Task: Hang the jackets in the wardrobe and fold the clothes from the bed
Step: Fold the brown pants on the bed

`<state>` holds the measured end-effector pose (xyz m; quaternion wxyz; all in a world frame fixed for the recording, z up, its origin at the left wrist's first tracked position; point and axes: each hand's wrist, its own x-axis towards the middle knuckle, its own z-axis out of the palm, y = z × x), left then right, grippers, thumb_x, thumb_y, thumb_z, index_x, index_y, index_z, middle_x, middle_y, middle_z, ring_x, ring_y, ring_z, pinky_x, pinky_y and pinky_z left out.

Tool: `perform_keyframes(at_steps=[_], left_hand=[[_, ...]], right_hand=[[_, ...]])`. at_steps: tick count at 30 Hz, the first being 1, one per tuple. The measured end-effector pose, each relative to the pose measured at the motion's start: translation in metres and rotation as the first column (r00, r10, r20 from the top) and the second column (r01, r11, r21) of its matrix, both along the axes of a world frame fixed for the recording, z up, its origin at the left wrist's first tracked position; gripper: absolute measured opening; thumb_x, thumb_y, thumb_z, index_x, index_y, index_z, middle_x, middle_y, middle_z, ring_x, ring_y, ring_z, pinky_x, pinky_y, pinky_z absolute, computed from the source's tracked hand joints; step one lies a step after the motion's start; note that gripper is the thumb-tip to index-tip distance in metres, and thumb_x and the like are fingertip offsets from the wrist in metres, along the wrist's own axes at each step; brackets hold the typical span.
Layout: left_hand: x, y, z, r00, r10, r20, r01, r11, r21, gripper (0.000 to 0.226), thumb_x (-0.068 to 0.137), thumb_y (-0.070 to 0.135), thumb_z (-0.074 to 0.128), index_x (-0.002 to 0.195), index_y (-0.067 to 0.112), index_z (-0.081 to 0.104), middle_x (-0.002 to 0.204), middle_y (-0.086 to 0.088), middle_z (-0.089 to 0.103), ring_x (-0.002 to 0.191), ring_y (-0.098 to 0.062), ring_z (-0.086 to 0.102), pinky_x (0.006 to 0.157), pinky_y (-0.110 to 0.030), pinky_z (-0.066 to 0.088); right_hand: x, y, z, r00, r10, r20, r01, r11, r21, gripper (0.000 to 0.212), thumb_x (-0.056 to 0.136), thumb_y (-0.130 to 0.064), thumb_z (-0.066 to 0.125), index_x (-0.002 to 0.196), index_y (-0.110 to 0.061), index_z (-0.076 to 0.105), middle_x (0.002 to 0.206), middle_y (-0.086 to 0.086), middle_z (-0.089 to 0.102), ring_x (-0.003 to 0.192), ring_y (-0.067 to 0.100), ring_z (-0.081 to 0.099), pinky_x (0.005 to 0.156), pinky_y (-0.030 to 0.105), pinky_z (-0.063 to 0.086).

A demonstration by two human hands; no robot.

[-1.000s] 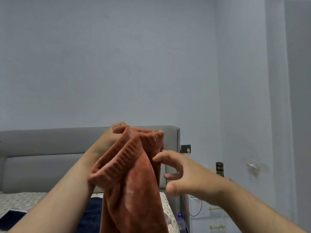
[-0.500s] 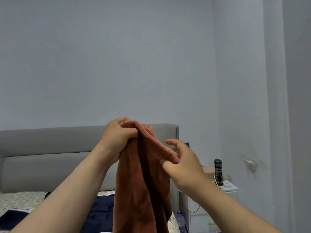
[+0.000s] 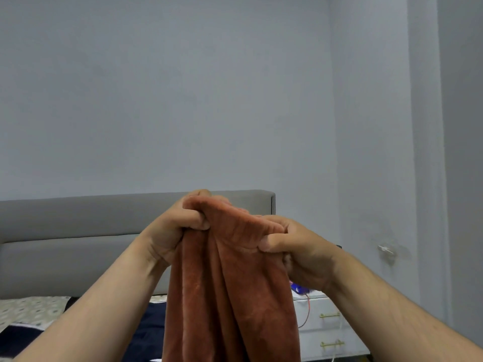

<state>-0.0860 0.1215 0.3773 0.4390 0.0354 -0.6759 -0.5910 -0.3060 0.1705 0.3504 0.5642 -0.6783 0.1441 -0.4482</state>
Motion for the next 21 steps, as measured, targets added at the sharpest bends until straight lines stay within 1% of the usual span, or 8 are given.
perform_keyframes(at_steps=[2, 4, 6, 9, 11, 14, 18, 21], left_hand=[[0.009, 0.001, 0.008, 0.949, 0.266, 0.169, -0.248, 0.961, -0.124, 0.033, 0.045, 0.006, 0.069, 0.074, -0.003, 0.058, 0.090, -0.022, 0.053, 0.083, -0.036, 0.052, 0.072, -0.037, 0.044], [0.019, 0.006, 0.020, 0.756, 0.524, 0.392, -0.353, 0.831, -0.429, 0.052, 0.046, 0.020, 0.072, 0.089, -0.009, 0.063, 0.086, -0.015, 0.060, 0.080, -0.026, 0.056, 0.069, -0.033, 0.042], [0.022, 0.014, 0.030, 0.564, 0.580, 0.588, -0.219, 0.792, -0.570, 0.052, 0.057, 0.035, 0.071, 0.101, 0.008, 0.071, 0.094, -0.003, 0.071, 0.088, -0.017, 0.064, 0.078, -0.034, 0.047], [0.019, 0.023, 0.038, 0.446, 0.532, 0.720, -0.218, 0.845, -0.489, 0.059, 0.061, 0.066, 0.065, 0.106, 0.028, 0.072, 0.102, 0.007, 0.073, 0.098, -0.008, 0.066, 0.088, -0.033, 0.050], [0.013, 0.021, 0.038, 0.453, 0.546, 0.705, -0.283, 0.838, -0.467, 0.051, 0.067, 0.068, 0.063, 0.097, 0.029, 0.075, 0.097, 0.006, 0.074, 0.093, -0.009, 0.069, 0.087, -0.035, 0.055], [0.006, 0.017, 0.032, 0.449, 0.619, 0.645, -0.356, 0.785, -0.507, 0.035, 0.067, 0.047, 0.076, 0.086, 0.017, 0.076, 0.086, -0.003, 0.075, 0.082, -0.017, 0.070, 0.083, -0.037, 0.055], [0.017, 0.010, 0.037, 0.184, 0.854, 0.487, -0.294, 0.521, -0.802, 0.033, 0.059, 0.044, 0.073, 0.073, 0.015, 0.067, 0.084, -0.010, 0.068, 0.071, -0.023, 0.066, 0.065, -0.039, 0.052], [0.018, 0.012, 0.045, 0.179, 0.934, 0.308, -0.400, 0.356, -0.845, 0.028, 0.065, 0.029, 0.075, 0.067, 0.008, 0.055, 0.073, -0.013, 0.061, 0.056, -0.017, 0.053, 0.051, -0.032, 0.042]], right_hand=[[-0.001, -0.006, 0.006, 0.985, -0.168, 0.044, 0.167, 0.986, 0.015, 0.047, 0.063, 0.001, 0.066, 0.108, 0.014, 0.061, 0.094, 0.020, 0.069, 0.078, 0.026, 0.069, 0.073, 0.033, 0.060], [-0.004, -0.014, 0.013, 0.923, -0.377, 0.074, 0.379, 0.925, -0.010, 0.038, 0.061, -0.001, 0.066, 0.098, 0.007, 0.066, 0.086, 0.020, 0.067, 0.070, 0.025, 0.066, 0.066, 0.031, 0.058], [-0.005, -0.019, 0.020, 0.853, -0.517, 0.062, 0.521, 0.848, -0.094, 0.021, 0.064, -0.001, 0.068, 0.084, -0.008, 0.071, 0.080, 0.016, 0.070, 0.069, 0.024, 0.066, 0.064, 0.030, 0.057], [-0.003, -0.021, 0.029, 0.789, -0.613, 0.034, 0.602, 0.761, -0.243, 0.023, 0.079, 0.010, 0.067, 0.078, -0.013, 0.071, 0.093, 0.010, 0.076, 0.082, 0.024, 0.070, 0.077, 0.035, 0.058], [0.000, -0.019, 0.035, 0.771, -0.637, 0.002, 0.602, 0.727, -0.331, 0.023, 0.083, 0.010, 0.064, 0.078, -0.012, 0.070, 0.098, 0.003, 0.077, 0.089, 0.021, 0.072, 0.081, 0.034, 0.059], [0.001, -0.013, 0.042, 0.718, -0.692, -0.078, 0.596, 0.669, -0.445, 0.023, 0.080, 0.008, 0.066, 0.073, -0.013, 0.068, 0.090, -0.009, 0.076, 0.081, 0.011, 0.071, 0.069, 0.025, 0.057], [-0.001, -0.006, 0.044, 0.592, -0.788, -0.165, 0.611, 0.574, -0.545, 0.022, 0.077, -0.001, 0.072, 0.064, -0.018, 0.070, 0.083, -0.012, 0.074, 0.063, 0.002, 0.064, 0.056, 0.021, 0.050], [-0.001, -0.007, 0.044, 0.543, -0.834, -0.099, 0.682, 0.507, -0.527, 0.016, 0.077, -0.009, 0.076, 0.065, -0.016, 0.069, 0.075, -0.005, 0.074, 0.055, 0.004, 0.061, 0.052, 0.024, 0.050]])
